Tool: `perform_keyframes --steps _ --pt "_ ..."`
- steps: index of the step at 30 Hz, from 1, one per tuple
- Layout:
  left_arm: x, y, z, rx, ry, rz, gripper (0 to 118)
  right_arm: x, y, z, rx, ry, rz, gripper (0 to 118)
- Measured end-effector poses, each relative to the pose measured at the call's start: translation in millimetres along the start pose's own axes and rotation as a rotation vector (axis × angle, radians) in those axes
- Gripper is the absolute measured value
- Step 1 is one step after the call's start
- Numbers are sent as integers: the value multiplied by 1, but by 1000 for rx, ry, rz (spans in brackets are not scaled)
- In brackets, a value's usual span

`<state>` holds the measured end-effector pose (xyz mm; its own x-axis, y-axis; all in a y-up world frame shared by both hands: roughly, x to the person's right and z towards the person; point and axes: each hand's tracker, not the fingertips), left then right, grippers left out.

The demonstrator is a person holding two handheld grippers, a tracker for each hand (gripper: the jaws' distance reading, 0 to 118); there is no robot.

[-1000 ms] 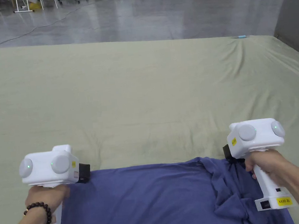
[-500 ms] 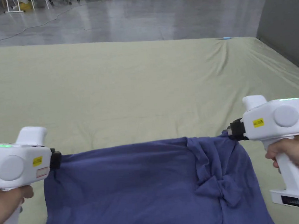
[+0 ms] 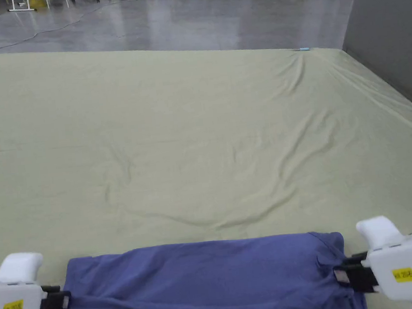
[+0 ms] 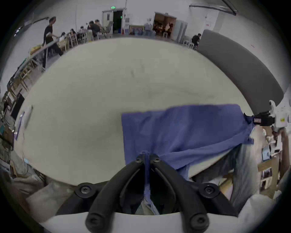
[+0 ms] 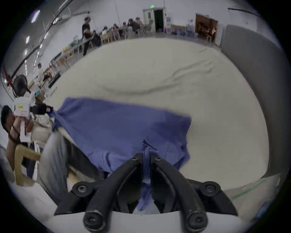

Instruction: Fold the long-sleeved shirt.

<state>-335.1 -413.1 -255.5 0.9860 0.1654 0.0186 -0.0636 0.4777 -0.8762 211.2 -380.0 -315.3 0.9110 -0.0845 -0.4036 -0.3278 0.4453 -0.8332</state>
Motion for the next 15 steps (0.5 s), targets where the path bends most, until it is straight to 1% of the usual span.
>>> perform_keyframes --steps 1,4,5,6,7,8,9,10,11,12,13,14,15 --pt "1 -4 -7 -21 -1 -2 0 -1 -4 -11 -38 0 12 5" --pt "6 -10 -21 -45 26 -30 0 0 -9 -40 -116 -65 46 5" --pt "6 -11 -23 -38 25 -28 0 0 -11 -46 -112 -69 43 5" --pt "4 -11 -25 -36 19 -14 0 2 -11 -49 -102 -54 28 6" --pt "3 -11 -25 -36 14 6 0 4 -12 -48 -83 -45 4 11" --pt "2 -12 -22 -23 11 24 12 5 -11 -44 -54 -45 -27 23" --pt "1 -12 -17 -8 11 29 40 5 -11 -37 -46 -37 -30 45" --pt "1 -10 -10 0 28 13 93 3 -11 -26 -21 -37 -35 83" --pt "2 -9 -5 5 41 -6 111 2 -10 -15 6 -58 -28 100" --pt "-5 -9 1 32 57 -33 113 0 -8 2 54 -67 -21 101" --pt "-4 -6 15 80 58 -47 112 -2 -3 18 116 -68 -25 101" --pt "-3 -2 24 112 60 -53 110 -3 2 30 160 -75 -43 101" --pt "-1 4 34 145 70 -45 103 -5 10 43 206 -96 -75 97"
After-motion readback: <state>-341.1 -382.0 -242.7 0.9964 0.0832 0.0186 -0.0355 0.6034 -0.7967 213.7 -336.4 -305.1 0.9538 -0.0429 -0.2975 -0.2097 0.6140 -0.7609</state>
